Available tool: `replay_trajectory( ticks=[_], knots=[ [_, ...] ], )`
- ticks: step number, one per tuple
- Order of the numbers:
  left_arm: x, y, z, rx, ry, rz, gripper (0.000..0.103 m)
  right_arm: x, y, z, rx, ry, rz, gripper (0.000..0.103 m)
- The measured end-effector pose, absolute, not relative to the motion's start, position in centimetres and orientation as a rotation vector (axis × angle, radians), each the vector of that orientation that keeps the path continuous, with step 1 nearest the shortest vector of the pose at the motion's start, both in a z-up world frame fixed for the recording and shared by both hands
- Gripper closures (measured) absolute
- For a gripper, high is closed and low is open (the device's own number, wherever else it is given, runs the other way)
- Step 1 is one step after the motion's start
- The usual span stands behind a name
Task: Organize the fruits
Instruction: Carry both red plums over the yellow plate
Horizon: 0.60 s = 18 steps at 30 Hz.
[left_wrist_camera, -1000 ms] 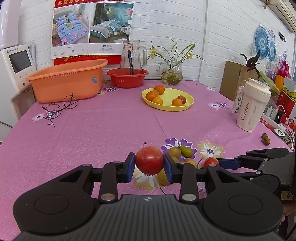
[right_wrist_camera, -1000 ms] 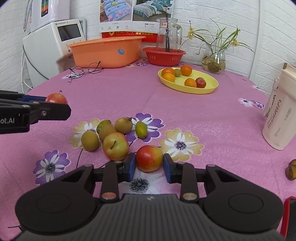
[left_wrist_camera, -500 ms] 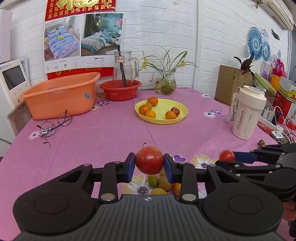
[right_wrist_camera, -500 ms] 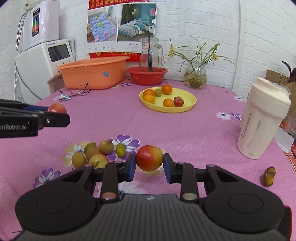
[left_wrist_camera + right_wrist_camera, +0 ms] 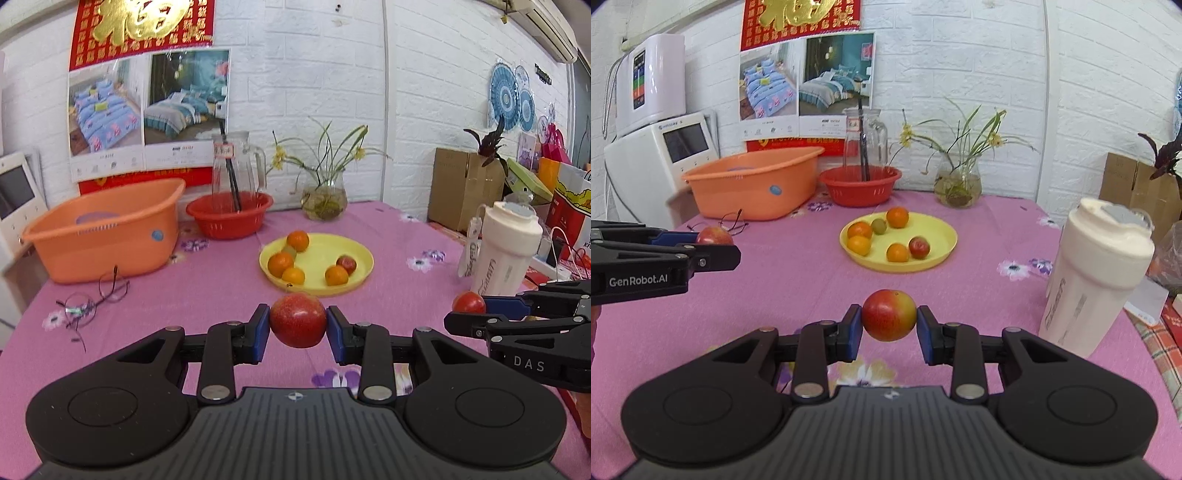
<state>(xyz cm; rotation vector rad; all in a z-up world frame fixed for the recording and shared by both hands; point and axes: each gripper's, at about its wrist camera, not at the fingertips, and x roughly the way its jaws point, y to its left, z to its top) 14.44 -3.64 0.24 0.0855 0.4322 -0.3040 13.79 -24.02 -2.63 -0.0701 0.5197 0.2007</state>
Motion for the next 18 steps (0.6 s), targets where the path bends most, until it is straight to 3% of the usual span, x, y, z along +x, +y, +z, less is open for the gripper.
replay_trajectory(
  ticks=[18],
  knots=[
    [23.6, -5.7, 1.1, 0.07, 0.459, -0.342, 0.072, 22.2, -25.1, -0.4, 0.024, 0.53, 0.188, 0.03]
  ],
)
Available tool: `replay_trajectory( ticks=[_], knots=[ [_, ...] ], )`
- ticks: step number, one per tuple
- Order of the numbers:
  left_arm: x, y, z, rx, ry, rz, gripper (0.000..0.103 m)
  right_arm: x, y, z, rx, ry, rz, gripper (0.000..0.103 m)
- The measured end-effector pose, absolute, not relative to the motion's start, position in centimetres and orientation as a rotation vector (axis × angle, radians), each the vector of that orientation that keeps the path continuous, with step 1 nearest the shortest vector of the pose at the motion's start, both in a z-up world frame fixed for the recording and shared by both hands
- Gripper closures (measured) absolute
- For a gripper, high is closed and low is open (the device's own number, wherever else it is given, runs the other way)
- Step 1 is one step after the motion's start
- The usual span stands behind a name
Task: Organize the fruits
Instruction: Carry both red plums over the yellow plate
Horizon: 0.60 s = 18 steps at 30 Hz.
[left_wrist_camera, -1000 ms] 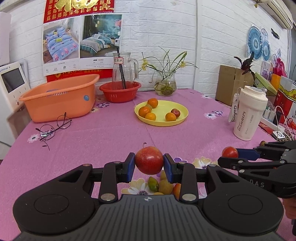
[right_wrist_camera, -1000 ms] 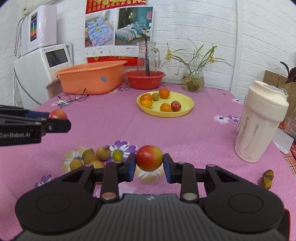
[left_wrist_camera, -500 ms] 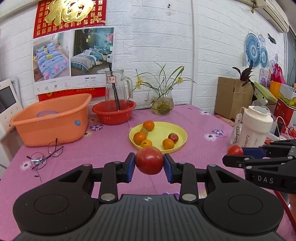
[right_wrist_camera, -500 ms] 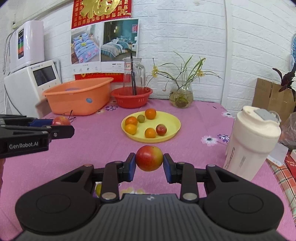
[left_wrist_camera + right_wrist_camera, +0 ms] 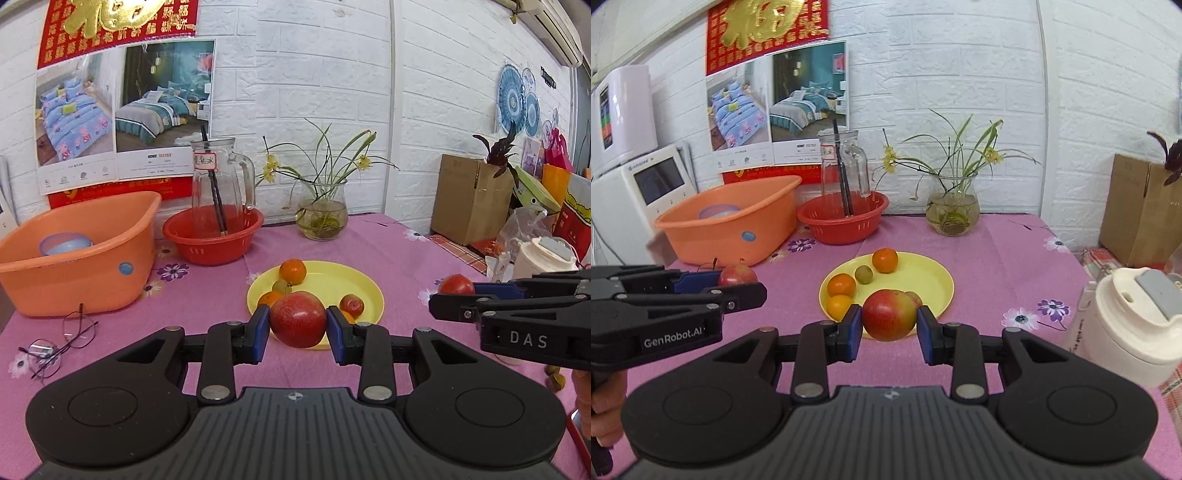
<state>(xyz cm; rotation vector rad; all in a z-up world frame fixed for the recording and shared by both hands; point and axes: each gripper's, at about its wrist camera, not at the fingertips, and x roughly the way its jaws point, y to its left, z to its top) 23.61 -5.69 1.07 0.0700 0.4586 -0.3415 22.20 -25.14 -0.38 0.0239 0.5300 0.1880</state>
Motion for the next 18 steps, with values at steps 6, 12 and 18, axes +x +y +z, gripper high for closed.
replay_trajectory(
  ticks=[6, 12, 18],
  knots=[
    [26.9, -7.1, 0.3, 0.099, 0.466, -0.342, 0.072, 25.7, -25.9, -1.0, 0.108, 0.557, 0.151, 0.03],
    [29.6, -8.6, -0.7, 0.148, 0.476, -0.327, 0.072, 29.0, -25.3, -2.0, 0.091, 0.589, 0.087, 0.03],
    [31.9, -9.2, -1.3, 0.145, 0.494, -0.321, 0.072, 31.4, -25.8, -2.5, 0.116, 0.601, 0.062, 0.03]
  ],
)
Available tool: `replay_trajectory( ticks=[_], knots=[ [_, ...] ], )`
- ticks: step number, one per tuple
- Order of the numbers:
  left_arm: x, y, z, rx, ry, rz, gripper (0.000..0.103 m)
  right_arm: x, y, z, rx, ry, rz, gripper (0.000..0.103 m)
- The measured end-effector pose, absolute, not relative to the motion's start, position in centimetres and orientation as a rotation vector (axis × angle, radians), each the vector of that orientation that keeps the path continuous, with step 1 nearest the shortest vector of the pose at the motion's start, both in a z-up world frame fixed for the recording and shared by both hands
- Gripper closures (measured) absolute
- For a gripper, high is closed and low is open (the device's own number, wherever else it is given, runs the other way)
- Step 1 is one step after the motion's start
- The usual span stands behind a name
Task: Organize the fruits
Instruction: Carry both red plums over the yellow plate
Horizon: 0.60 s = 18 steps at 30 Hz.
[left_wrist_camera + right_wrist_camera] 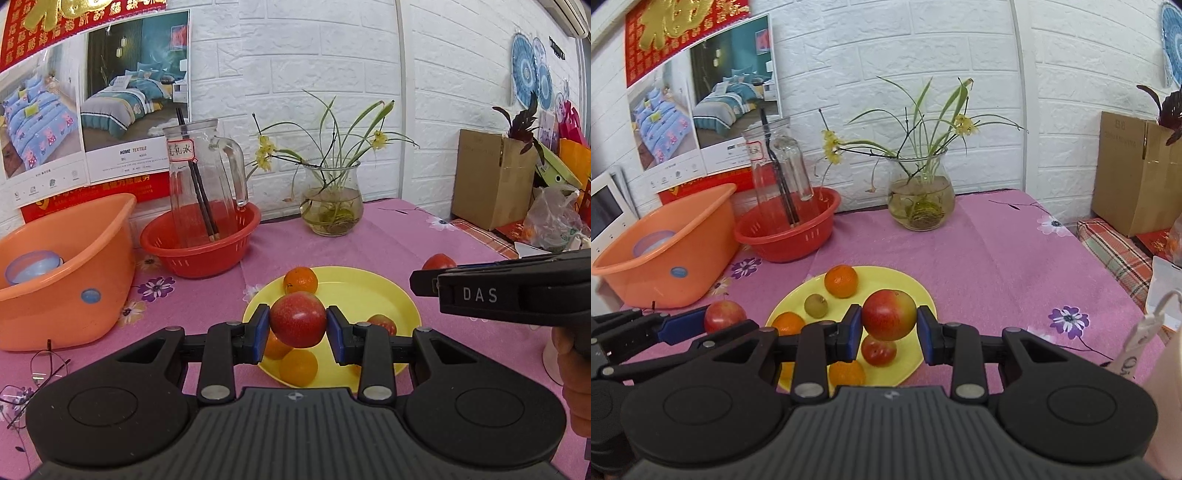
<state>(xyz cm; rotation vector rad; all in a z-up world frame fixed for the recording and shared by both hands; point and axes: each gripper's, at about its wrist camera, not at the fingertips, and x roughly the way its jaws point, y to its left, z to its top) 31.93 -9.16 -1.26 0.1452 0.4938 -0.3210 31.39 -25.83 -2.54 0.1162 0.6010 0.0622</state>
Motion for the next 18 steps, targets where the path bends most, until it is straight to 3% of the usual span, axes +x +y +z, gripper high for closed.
replay_trajectory(
  ticks=[18],
  knots=[
    [36.5, -10.5, -3.9, 0.102, 0.551, -0.359, 0.072, 36.0, -26.3, -5.4, 0.129, 0.679, 0.035, 0.03]
  ],
)
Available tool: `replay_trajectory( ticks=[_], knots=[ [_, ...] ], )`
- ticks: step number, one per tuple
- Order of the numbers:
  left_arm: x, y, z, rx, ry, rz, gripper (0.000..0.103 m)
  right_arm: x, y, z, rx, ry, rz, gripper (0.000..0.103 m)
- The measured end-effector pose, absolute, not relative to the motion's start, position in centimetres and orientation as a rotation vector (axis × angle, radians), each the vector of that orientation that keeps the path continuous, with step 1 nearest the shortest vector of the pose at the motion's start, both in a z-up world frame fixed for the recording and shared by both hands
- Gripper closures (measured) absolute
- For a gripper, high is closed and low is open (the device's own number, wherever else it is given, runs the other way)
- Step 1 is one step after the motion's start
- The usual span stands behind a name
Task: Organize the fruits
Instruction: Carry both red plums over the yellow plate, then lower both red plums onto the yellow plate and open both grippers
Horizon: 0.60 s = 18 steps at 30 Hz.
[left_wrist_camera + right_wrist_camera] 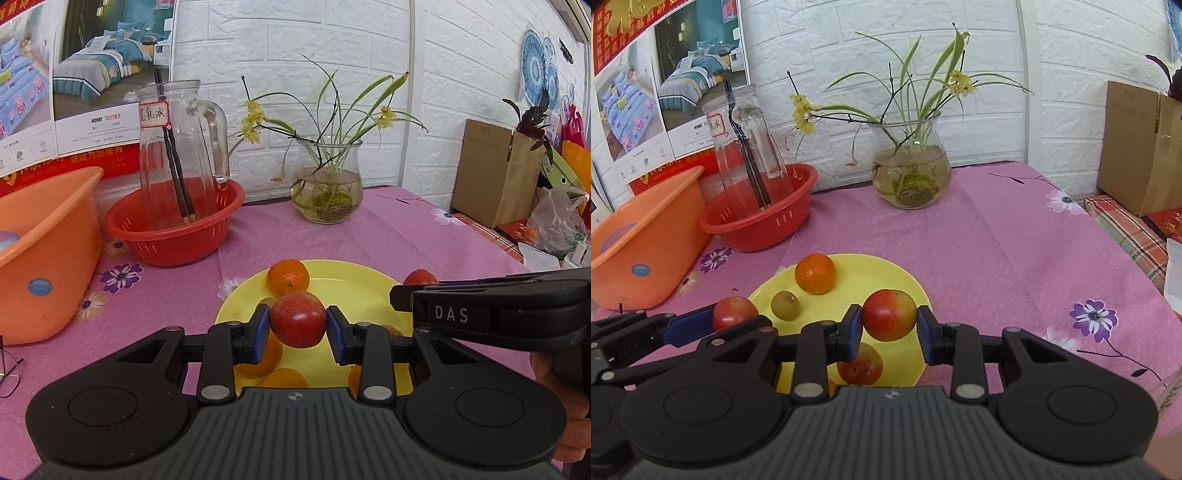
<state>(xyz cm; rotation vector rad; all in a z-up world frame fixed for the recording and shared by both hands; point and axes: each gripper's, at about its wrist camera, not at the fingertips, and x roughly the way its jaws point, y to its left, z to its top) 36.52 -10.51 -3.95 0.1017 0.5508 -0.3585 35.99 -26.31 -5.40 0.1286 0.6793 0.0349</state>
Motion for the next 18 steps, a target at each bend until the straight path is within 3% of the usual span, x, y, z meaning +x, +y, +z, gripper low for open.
replay_trajectory(
  ticks=[18],
  knots=[
    [37.9, -11.1, -5.3, 0.103, 0.571, -0.372, 0.072, 37.4, -26.6, -7.1, 0.134, 0.698, 0.034, 0.03]
  ],
)
